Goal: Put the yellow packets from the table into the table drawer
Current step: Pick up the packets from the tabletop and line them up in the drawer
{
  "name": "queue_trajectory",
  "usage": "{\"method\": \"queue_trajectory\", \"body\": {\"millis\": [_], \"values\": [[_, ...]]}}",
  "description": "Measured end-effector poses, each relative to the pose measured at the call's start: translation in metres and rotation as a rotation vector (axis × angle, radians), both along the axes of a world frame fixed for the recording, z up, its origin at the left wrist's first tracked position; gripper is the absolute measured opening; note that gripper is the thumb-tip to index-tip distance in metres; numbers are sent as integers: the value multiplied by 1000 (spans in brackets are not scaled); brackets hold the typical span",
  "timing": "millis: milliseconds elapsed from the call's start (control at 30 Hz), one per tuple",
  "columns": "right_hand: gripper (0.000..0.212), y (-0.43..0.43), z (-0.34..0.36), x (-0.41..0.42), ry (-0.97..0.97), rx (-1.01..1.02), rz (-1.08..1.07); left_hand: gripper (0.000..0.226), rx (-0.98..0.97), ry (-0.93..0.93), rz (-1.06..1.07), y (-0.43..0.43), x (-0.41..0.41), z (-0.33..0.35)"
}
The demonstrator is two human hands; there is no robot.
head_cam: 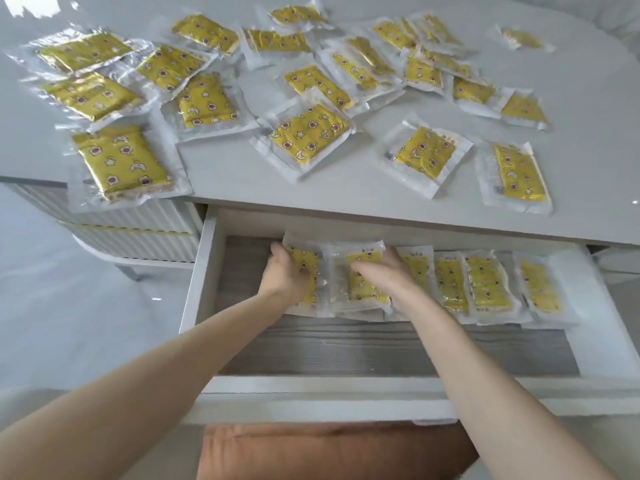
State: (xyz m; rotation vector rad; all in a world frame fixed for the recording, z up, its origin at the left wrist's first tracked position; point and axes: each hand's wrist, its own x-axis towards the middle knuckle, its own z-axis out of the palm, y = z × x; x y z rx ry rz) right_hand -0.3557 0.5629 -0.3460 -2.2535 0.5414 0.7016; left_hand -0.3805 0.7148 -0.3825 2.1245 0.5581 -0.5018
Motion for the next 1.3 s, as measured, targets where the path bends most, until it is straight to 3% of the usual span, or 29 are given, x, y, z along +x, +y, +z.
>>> {"method": "queue_trajectory", "body": {"millis": [200, 300, 367, 433, 600, 767, 900, 1033, 1200, 1300], "values": [[52, 2, -18, 13, -15, -26, 63, 58, 99, 46, -13, -11, 14, -8], [39, 0, -22, 11, -55, 4, 78, 65, 244, 119, -96, -16, 10, -6], [43, 0, -25, 11, -106, -21, 54, 75, 380, 126, -178, -12, 7, 3], [59, -3, -26, 9, -178, -89, 58, 83, 433, 153, -228, -5, -3, 20], [37, -11, -12, -4, -225, -150, 114, 61, 363, 61, -270, -5, -36, 71], [57, -30, 7, -19, -310, -131, 23, 58, 349, -91, -281, -14, -62, 98], [28, -53, 36, -32, -378, -50, 22, 56, 286, -125, -298, -15, -76, 117], [16, -65, 63, -45, -274, 158, 33, 46, 384, -144, -384, -16, -78, 127], [8, -45, 61, -51, -148, 325, 113, 44, 646, -121, -522, -12, -69, 131], [16, -17, 46, -43, -73, 385, 163, 45, 761, -70, -582, -3, -60, 122]]}}
